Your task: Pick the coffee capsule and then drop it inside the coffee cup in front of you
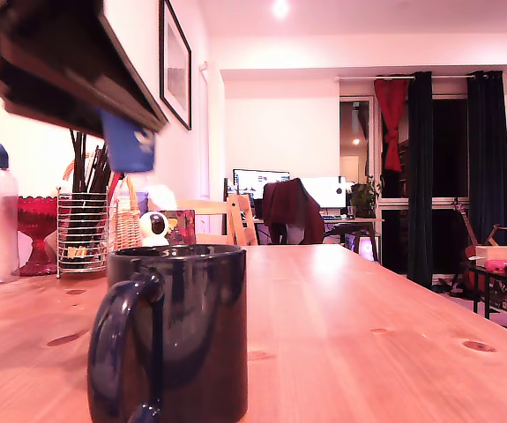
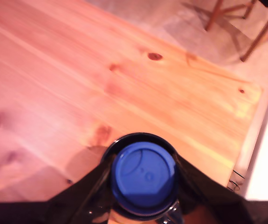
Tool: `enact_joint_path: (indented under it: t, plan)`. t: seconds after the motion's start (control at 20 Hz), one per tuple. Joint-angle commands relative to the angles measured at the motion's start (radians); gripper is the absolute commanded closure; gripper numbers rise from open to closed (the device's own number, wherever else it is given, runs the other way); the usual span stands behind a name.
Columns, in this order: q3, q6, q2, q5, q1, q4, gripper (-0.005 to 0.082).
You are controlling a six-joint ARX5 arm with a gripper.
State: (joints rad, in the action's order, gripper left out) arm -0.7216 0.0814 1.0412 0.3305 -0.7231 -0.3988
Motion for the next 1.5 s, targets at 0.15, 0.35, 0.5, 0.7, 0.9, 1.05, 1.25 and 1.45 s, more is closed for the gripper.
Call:
enact_joint_path:
  t: [0.15, 0.35, 0.5, 0.7, 0.9, 1.05, 1.25, 1.45]
  plan:
    - [-0.017, -0.002, 0.085, 0.002, -0.034, 0.0, 0.0534]
    - [-0.056, -0.002, 0.156, 0.001, -0.037, -0.029, 0.0534]
    - [-0.112, 0.002, 0.213, 0.0, -0.039, -0.079, 0.0534]
    - [-0.201, 0.028, 0.299, -0.018, -0.039, -0.187, 0.0534]
    - [-0.267, 0.054, 0.375, -0.033, -0.039, -0.266, 0.0534]
    - [-0.282, 0.063, 0.392, -0.045, -0.039, -0.282, 0.0534]
    - [-0.282, 0.06, 0.391, -0.043, -0.039, -0.28, 0.0534]
    - [-0.282, 0.053, 0.391, -0.04, -0.039, -0.262, 0.0534]
